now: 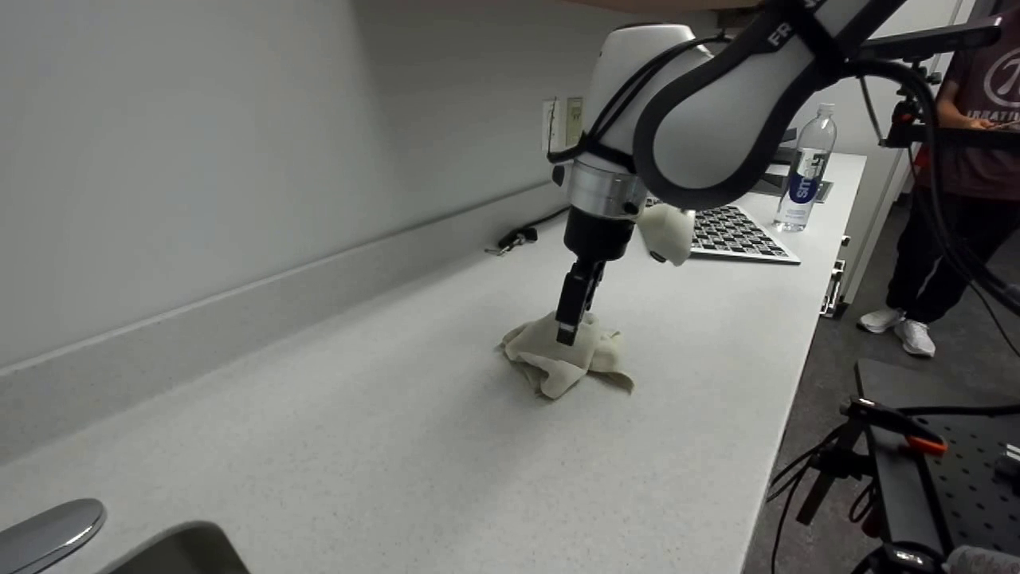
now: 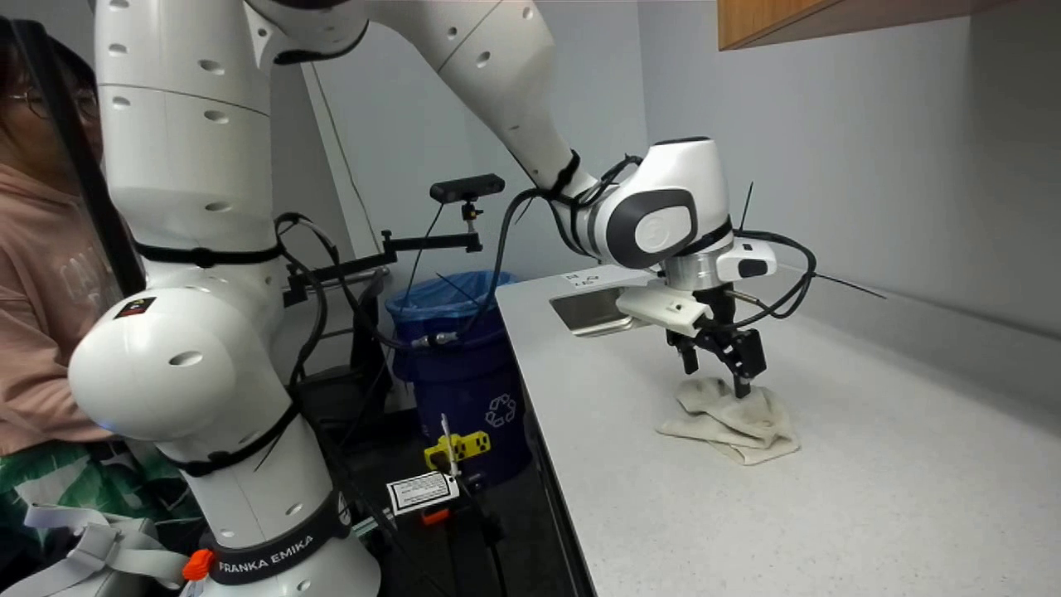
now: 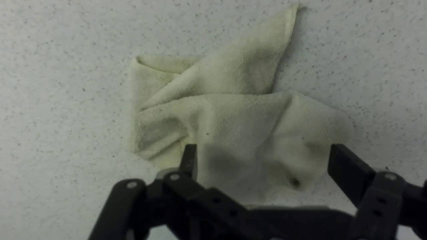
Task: Use the cloth to wipe the table.
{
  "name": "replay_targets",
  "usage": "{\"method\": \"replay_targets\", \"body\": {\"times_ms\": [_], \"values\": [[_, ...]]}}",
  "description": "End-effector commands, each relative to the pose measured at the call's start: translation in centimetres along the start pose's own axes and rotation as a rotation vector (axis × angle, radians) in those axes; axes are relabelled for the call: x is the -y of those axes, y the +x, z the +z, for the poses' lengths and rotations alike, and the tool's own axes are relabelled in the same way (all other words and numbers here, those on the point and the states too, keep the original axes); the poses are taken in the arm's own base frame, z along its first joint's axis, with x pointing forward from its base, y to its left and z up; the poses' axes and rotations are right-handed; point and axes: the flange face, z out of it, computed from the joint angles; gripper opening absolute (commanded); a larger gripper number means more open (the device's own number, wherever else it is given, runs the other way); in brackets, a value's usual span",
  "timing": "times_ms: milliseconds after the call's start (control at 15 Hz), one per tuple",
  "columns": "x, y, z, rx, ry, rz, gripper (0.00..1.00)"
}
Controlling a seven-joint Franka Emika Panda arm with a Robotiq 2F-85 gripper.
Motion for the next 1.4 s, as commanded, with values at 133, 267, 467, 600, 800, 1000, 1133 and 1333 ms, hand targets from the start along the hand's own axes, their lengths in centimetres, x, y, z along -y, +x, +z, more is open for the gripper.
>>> {"method": "replay_targets", "body": {"times_ms": [133,267,467,600,800,1000,1133,1333], "values": [[-2.0,1.7,3.5,0.034,0.008,0.089,1.0],[-2.2,1.5,4.0,0.043,0.008,0.115,1.0],[-2.1,1.0,4.6,0.06,0.012,0.151,1.0],[-1.4,0.7,4.5,0.062,0.008,0.152,0.74],[-0.7,0.6,4.3,0.06,0.011,0.157,0.51],[0.0,0.9,3.7,0.049,0.012,0.148,0.29],[1.0,1.3,3.7,0.046,0.017,0.127,0.14],[4.0,2.1,4.1,0.043,0.03,0.063,0.0]]}}
